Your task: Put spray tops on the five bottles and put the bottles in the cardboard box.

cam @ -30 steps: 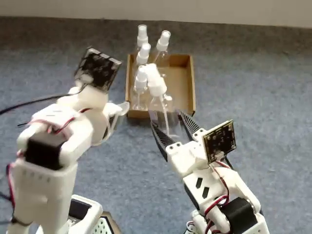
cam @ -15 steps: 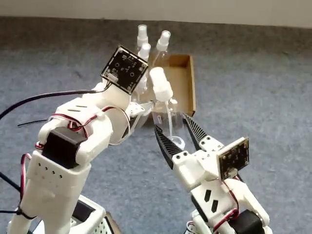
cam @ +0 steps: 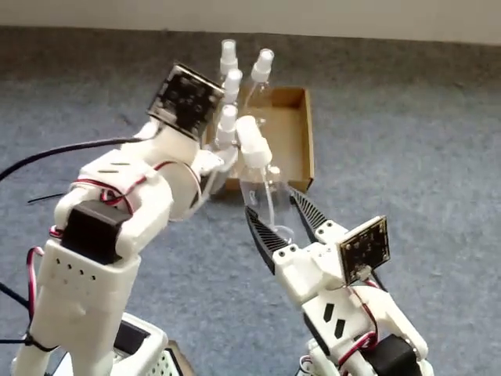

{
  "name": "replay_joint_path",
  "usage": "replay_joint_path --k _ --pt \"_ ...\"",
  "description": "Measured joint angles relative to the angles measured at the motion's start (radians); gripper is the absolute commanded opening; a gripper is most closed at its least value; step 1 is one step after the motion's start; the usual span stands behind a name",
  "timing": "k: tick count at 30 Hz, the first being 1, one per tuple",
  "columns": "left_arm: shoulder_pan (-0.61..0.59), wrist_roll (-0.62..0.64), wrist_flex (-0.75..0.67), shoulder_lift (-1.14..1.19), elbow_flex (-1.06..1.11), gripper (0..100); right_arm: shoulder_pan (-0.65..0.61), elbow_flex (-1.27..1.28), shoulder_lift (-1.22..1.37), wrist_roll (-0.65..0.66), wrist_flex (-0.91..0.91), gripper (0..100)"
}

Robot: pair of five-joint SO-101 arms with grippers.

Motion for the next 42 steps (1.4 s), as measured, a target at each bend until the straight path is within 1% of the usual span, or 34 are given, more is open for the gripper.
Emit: replay_joint_path --k 2,4,7,12,14,21,28,42 --pt "-0.046 0.000 -0.035 0.000 0.000 20 0.000 0.000 0.000 0.000 0.000 0.5" --pt "-0.055 0.000 -0.063 0.000 0.000 20 0.000 0.000 0.000 0.000 0.000 0.5" --pt "-0.034 0.000 -0.077 0.000 0.000 20 0.000 0.000 0.000 0.000 0.000 0.5" --pt "0.092 0.000 -0.068 0.000 0.000 20 0.002 0.008 0.000 0.000 0.000 0.5" --pt "0.117 0.000 -0.052 0.000 0.000 20 0.002 0.008 0.000 0.000 0.000 0.5" --pt "0.129 -0.002 -0.046 0.000 0.000 20 0.002 0.008 0.000 0.000 0.000 0.5" --pt "0.207 -0.002 -0.012 -0.009 -0.003 20 0.003 0.008 0.000 0.000 0.002 0.5" --pt "0.256 -0.003 -0.002 -0.017 -0.005 20 0.005 0.008 0.000 -0.002 0.002 0.5"
